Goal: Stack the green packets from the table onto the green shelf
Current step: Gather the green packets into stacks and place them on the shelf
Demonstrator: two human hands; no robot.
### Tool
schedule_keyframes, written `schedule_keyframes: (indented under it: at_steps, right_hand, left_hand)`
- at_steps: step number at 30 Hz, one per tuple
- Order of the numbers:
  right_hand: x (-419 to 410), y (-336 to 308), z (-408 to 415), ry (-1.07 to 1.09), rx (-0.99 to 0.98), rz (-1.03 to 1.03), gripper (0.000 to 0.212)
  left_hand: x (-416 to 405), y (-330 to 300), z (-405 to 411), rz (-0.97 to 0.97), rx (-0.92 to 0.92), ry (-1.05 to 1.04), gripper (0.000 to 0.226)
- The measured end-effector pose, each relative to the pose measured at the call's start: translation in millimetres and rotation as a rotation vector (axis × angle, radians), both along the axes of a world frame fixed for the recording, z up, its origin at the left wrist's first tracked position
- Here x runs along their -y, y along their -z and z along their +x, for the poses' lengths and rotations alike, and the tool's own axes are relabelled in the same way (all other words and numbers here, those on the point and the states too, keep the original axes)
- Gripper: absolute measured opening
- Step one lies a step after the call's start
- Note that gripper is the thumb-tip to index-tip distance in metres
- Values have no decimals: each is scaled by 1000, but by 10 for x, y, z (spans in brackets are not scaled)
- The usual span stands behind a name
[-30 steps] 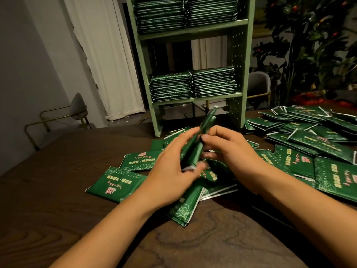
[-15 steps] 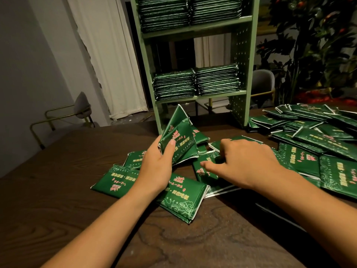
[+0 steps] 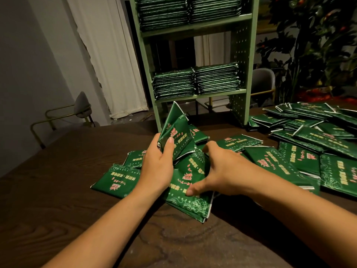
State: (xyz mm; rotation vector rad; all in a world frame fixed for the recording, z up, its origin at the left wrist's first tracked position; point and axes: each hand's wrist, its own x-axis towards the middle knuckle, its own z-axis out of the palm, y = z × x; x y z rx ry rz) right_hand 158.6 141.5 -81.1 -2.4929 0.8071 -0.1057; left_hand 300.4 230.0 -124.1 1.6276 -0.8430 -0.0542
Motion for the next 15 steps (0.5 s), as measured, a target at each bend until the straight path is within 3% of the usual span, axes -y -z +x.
schedule_keyframes:
  at_steps: [4, 12, 15]
  right_hand:
    - [92, -39, -60, -78, 47, 136, 107]
    - [339, -56, -166, -214, 251, 572, 29]
    - [378, -62, -145, -76, 519, 727, 24]
  left_hand:
    - [-23, -14, 49, -23, -41, -50, 17]
    - [-51, -58, 143, -41, -210, -84, 21]
    - [-48, -51, 137, -72, -283, -27, 21]
